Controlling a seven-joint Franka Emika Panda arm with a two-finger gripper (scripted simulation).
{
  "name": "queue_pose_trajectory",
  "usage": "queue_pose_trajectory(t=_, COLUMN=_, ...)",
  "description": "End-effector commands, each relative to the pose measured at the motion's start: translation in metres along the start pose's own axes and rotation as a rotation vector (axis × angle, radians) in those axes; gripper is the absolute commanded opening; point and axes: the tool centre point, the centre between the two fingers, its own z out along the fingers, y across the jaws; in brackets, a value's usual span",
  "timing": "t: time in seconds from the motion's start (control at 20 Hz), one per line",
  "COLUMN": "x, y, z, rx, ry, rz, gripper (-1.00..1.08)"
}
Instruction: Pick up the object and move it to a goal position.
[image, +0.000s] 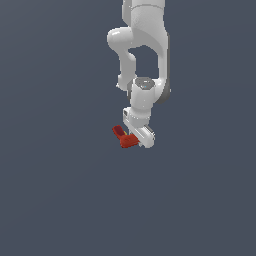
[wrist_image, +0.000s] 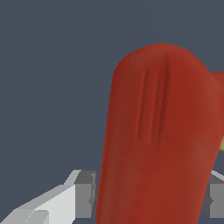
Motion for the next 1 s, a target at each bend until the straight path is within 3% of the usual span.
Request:
queue_pose_trajectory(t=0.0, x=-0.009, y=-0.019, z=-0.015, rx=0.003, ry=0.002, rz=0.001, gripper=-1.0)
queue_pose_trajectory(t=0.5, x=-0.038, y=-0.071, z=-0.054, rx=0.003, ry=0.003, rz=0.0, gripper=-1.0)
queue_pose_trajectory(t=0.95, x=-0.042, y=-0.08, z=-0.06, rx=0.003, ry=0.001, rz=0.0, gripper=-1.0)
